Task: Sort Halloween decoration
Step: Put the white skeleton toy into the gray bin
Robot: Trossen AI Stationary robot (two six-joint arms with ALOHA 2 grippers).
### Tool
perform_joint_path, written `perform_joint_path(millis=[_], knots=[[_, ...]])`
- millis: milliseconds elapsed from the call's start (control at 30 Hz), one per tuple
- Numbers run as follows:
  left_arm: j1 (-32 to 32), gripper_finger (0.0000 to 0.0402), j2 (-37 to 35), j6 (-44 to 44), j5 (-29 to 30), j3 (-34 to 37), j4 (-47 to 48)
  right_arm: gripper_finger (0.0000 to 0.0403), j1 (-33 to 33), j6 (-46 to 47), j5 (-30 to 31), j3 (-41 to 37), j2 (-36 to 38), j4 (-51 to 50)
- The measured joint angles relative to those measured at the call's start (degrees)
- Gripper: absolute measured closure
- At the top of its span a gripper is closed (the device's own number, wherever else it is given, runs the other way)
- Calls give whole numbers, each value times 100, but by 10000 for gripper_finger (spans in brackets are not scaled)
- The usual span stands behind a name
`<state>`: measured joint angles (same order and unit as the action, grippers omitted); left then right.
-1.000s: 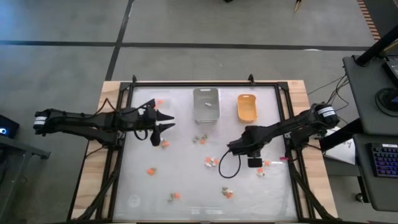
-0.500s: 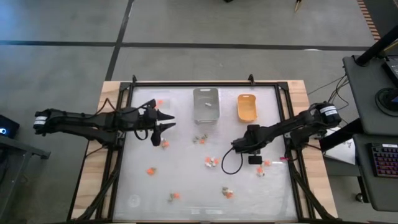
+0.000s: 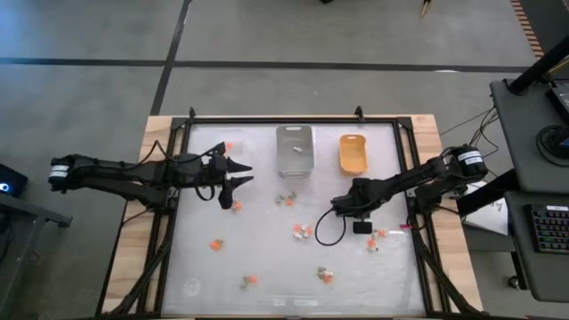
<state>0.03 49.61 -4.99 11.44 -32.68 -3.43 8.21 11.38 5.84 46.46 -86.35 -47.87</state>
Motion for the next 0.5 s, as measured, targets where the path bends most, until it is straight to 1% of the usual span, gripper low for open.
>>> perform_joint_path(millis=[133, 333, 500], knots=[[0, 283, 16, 46, 0, -16, -27, 387, 2, 17, -11, 4, 2, 8], [0, 283, 25, 44, 0, -16, -47, 393, 0, 80, -119, 2, 101, 29], [0, 283, 28, 44, 1, -16, -47, 394, -13, 279, -335, 2, 458, 135]])
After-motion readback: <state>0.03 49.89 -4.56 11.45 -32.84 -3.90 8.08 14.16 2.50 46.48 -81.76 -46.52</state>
